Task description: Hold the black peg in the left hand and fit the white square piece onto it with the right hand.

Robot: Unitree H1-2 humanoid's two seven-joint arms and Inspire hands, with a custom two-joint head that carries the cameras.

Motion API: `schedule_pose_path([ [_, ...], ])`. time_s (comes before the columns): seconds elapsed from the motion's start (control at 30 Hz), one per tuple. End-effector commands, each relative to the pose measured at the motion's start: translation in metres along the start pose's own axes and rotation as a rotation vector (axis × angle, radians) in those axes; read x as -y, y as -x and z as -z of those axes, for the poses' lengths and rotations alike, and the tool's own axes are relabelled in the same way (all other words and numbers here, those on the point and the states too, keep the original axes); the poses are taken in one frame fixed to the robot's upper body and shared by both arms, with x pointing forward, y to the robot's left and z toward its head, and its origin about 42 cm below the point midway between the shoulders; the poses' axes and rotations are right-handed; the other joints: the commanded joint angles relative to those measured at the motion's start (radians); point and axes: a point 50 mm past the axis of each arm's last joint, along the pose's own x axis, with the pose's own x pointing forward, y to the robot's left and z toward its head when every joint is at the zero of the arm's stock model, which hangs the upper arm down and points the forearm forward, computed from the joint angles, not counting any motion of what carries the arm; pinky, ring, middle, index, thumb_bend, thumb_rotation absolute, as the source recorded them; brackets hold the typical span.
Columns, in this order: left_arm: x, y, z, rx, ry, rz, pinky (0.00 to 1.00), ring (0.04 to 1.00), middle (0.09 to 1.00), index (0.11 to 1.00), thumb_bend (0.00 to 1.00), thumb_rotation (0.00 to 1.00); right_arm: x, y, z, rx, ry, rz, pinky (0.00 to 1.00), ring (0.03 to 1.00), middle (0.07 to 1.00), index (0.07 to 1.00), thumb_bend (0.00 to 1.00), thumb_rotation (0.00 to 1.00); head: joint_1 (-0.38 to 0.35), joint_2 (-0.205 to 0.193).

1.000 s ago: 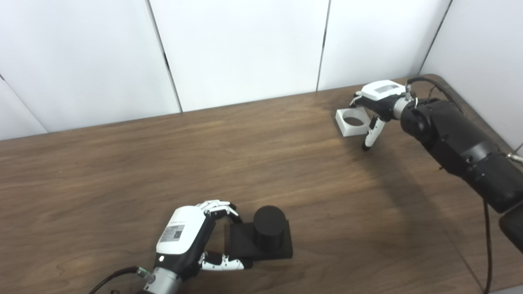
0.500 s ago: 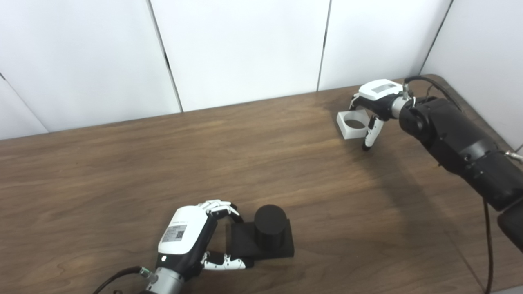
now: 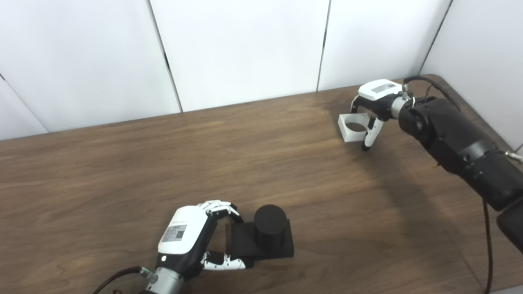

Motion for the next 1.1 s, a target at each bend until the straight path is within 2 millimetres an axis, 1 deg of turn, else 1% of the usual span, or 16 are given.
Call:
schedule_pose_path([
  [0.0,0.028,0.013,0.004,-0.054,0.038,0.169,0.75,0.809,0.765,0.489,0.51,0.04,0.008,0.0,-0.002,0.008,-0.003,0.033,0.83,0.912,0.853,0.497,0.54,0.14,0.001,0.003],
  [0.13,0.028,0.013,0.004,-0.052,0.04,0.167,0.74,0.808,0.764,0.489,0.51,0.04,0.005,0.001,-0.004,0.011,-0.01,0.03,0.81,0.881,0.807,0.487,0.52,0.13,0.005,0.001],
  [0.27,0.029,0.011,0.004,-0.052,0.044,0.164,0.75,0.808,0.764,0.489,0.51,0.04,-0.001,0.0,-0.007,0.013,-0.008,0.028,0.79,0.856,0.794,0.486,0.52,0.13,0.006,-0.002],
  [0.4,0.03,0.009,0.003,-0.054,0.043,0.173,0.75,0.813,0.768,0.489,0.51,0.04,-0.006,-0.001,-0.013,0.017,-0.03,0.022,0.73,0.781,0.726,0.487,0.52,0.12,0.019,-0.001],
  [0.53,0.031,0.007,0.001,-0.051,0.052,0.172,0.76,0.817,0.771,0.489,0.51,0.04,-0.006,0.001,-0.017,0.031,-0.051,0.032,0.74,0.784,0.71,0.487,0.52,0.12,0.046,0.003],
  [0.6,0.033,0.006,-0.001,-0.048,0.055,0.172,0.76,0.819,0.772,0.489,0.51,0.04,-0.003,0.005,-0.019,0.042,-0.045,0.043,0.75,0.794,0.716,0.488,0.52,0.12,0.056,0.004],
  [0.67,0.035,0.005,-0.002,-0.049,0.051,0.175,0.76,0.82,0.773,0.489,0.51,0.04,0.005,0.011,-0.024,0.081,-0.026,0.08,0.77,0.81,0.726,0.489,0.51,0.12,0.068,0.003],
  [0.7,0.036,0.004,-0.003,-0.05,0.049,0.177,0.76,0.819,0.773,0.489,0.51,0.04,0.009,0.014,-0.026,0.097,-0.019,0.093,0.8,0.828,0.74,0.489,0.51,0.13,0.071,0.003],
  [0.77,0.037,0.003,-0.004,-0.051,0.049,0.178,0.76,0.817,0.772,0.489,0.51,0.05,0.021,0.025,-0.034,0.14,-0.005,0.126,0.83,0.847,0.757,0.49,0.51,0.13,0.077,0.002],
  [1.0,0.04,-0.002,-0.007,-0.053,0.043,0.179,0.77,0.817,0.772,0.49,0.51,0.05,0.058,0.063,-0.061,0.272,-0.04,0.184,0.88,0.794,0.748,0.489,0.51,0.13,0.105,0.007],
  [1.07,0.041,-0.003,-0.007,-0.051,0.041,0.179,0.77,0.818,0.772,0.489,0.51,0.05,0.072,0.08,-0.074,0.329,-0.034,0.203,0.88,0.785,0.742,0.488,0.51,0.13,0.113,0.009],
])
